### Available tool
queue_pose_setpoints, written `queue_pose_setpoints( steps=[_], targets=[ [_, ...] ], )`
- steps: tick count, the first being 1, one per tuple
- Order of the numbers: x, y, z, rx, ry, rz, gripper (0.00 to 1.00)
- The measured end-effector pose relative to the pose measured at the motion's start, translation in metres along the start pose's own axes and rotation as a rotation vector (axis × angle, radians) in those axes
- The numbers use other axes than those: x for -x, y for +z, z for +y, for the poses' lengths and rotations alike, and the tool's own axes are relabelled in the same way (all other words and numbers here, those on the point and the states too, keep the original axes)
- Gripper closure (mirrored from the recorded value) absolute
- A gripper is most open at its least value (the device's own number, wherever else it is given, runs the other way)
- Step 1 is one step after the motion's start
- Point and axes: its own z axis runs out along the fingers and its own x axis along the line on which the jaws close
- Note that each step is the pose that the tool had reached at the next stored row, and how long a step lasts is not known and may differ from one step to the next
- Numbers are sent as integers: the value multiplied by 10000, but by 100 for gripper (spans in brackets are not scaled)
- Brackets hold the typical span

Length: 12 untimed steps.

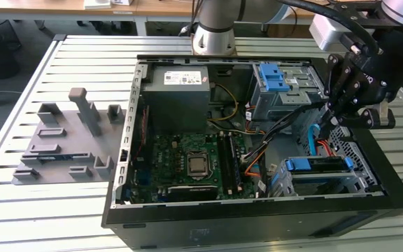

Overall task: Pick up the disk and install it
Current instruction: 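Insert the second disk wire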

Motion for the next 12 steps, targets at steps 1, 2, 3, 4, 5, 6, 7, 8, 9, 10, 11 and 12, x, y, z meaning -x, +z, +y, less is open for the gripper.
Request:
queue_pose_setpoints(
  steps=[1,2,3,4,5,6,7,8,9,10,11,12],
  targets=[
    [0,0,0,0,0,0,89],
    [0,0,0,0,0,0,89],
    [0,0,0,0,0,0,89],
    [1,0,0,0,0,0,89],
    [1,0,0,0,0,0,89],
    [1,0,0,0,0,0,89],
    [1,0,0,0,0,0,83],
    [2,0,0,0,0,0,76],
    [2,0,0,0,0,0,75],
    [2,0,0,0,1,0,69],
    [2,0,0,0,0,0,69],
    [3,0,0,0,0,0,69]
  ],
)
